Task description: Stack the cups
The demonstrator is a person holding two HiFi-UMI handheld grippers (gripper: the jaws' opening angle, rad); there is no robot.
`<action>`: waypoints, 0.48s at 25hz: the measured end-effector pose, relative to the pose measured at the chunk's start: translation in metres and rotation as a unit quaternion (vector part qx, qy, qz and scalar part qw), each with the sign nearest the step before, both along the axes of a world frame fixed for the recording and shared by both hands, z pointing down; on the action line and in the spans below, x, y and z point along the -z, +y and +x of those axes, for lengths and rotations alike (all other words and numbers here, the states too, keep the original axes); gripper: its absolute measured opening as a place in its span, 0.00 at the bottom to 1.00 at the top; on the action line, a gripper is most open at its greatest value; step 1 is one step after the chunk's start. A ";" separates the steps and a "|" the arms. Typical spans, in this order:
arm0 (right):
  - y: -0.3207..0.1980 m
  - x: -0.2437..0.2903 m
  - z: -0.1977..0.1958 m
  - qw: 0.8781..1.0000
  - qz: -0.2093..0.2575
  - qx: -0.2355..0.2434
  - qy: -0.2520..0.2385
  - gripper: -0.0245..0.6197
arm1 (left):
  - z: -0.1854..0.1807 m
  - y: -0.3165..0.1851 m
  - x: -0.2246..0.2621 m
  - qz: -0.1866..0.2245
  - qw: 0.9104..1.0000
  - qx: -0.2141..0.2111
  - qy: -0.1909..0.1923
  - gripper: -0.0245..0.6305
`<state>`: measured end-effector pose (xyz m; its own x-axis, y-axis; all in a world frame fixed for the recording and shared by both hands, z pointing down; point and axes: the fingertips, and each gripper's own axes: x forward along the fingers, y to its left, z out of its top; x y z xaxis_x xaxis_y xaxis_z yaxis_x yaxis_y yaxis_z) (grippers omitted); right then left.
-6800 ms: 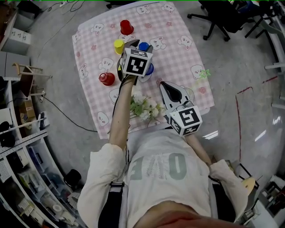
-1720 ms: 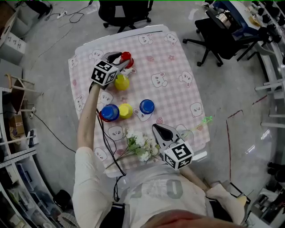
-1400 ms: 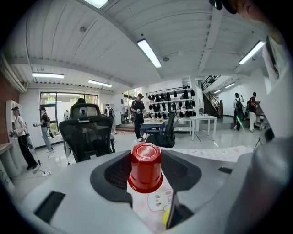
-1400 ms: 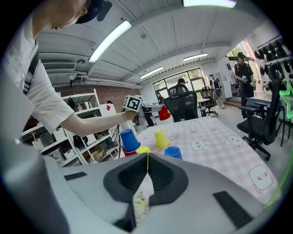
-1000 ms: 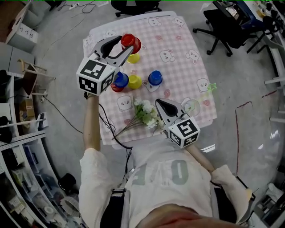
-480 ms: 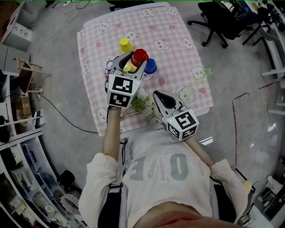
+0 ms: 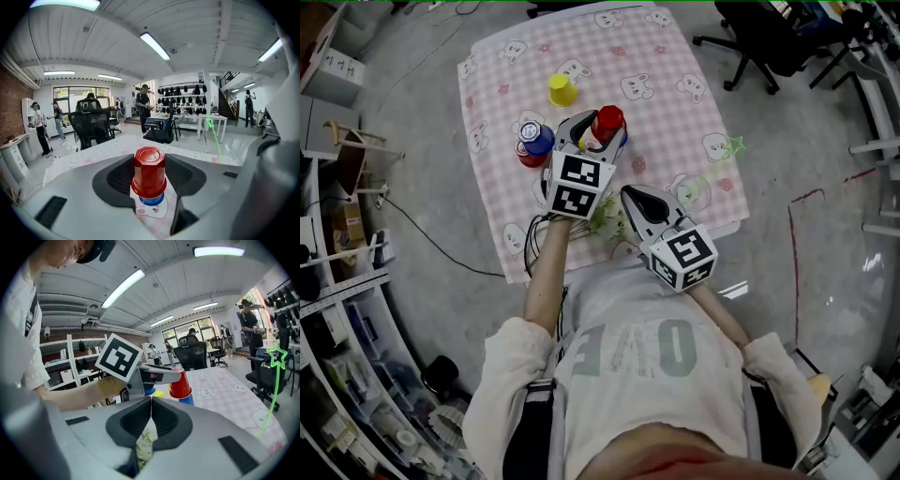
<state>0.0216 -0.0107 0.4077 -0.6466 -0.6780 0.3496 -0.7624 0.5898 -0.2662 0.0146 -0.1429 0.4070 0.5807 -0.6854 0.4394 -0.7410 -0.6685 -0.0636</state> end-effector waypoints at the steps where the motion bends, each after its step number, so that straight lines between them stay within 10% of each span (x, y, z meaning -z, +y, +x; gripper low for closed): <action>1: 0.000 0.000 0.001 1.000 0.000 -0.001 0.000 0.08 | 0.001 -0.002 -0.003 -0.002 1.000 -0.002 -0.002 0.37; 12: -0.006 -0.001 -0.001 1.000 -0.006 -0.006 0.002 0.08 | -0.007 -0.008 -0.019 -0.020 0.999 0.005 -0.028 0.37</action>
